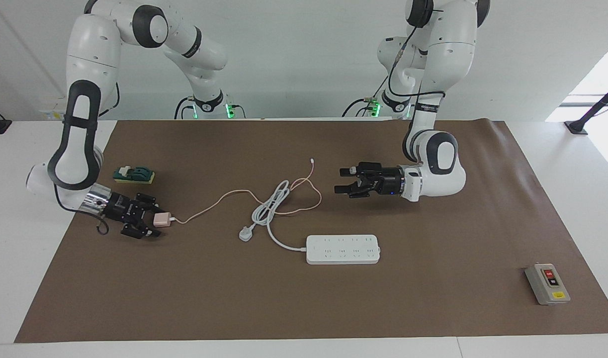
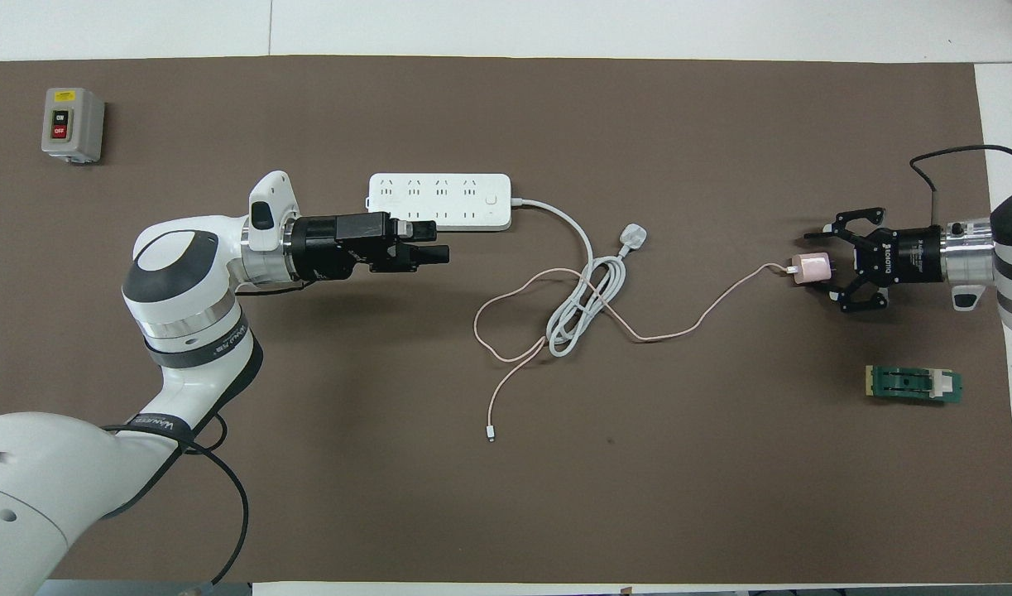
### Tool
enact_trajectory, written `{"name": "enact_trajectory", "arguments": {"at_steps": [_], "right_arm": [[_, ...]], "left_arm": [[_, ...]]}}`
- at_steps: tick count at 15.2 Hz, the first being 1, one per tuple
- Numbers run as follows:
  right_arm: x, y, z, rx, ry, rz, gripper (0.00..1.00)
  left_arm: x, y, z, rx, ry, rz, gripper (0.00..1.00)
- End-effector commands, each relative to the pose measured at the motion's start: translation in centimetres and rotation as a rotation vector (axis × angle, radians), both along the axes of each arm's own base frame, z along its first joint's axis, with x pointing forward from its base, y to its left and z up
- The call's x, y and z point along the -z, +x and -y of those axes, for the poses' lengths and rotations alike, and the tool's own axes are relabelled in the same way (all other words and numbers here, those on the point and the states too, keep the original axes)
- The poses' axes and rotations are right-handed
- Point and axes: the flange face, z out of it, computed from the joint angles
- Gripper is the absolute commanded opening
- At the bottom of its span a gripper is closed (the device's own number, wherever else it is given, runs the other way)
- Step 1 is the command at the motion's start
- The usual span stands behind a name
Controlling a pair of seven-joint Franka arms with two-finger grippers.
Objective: Plug charger into power strip
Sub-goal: 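Grasp the pink charger with the right gripper and lift it, then carry the pink charger with the right gripper toward the power strip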
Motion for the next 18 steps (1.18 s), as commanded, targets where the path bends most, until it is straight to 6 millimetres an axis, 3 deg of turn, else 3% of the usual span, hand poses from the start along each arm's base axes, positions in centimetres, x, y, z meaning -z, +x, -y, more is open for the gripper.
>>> {"name": "enact_trajectory", "arguments": {"at_steps": [1,5,7,15,18], "right_arm": [[2.2,0.6,0.0,-0.002,-0.009,0.043,0.0],[2.1,1.1,-1.1,-0.008,-0.027,0.046,0.0],[1.1,1.5,-1.5,-0.011,-0.031,0.052,0.0],[-8.6,3.1,-8.4,-0.046,0.002,0.019,0.0],[-13.3,3.8,-14.2,-0.026,-0.006,-0.025,0.0]], "left_arm": [[0.5,0.0,0.6,0.001,-0.013,0.001,1.0],[1.1,0.2,0.3,-0.028,0.026,-0.004,1.0],[1.3,0.0,0.8,-0.028,0.041,0.001,1.0],[1.7,-0.1,0.6,-0.044,0.069,-0.005,1.0],[1.8,-0.3,0.6,-0.04,0.065,-0.016,1.0]]}}
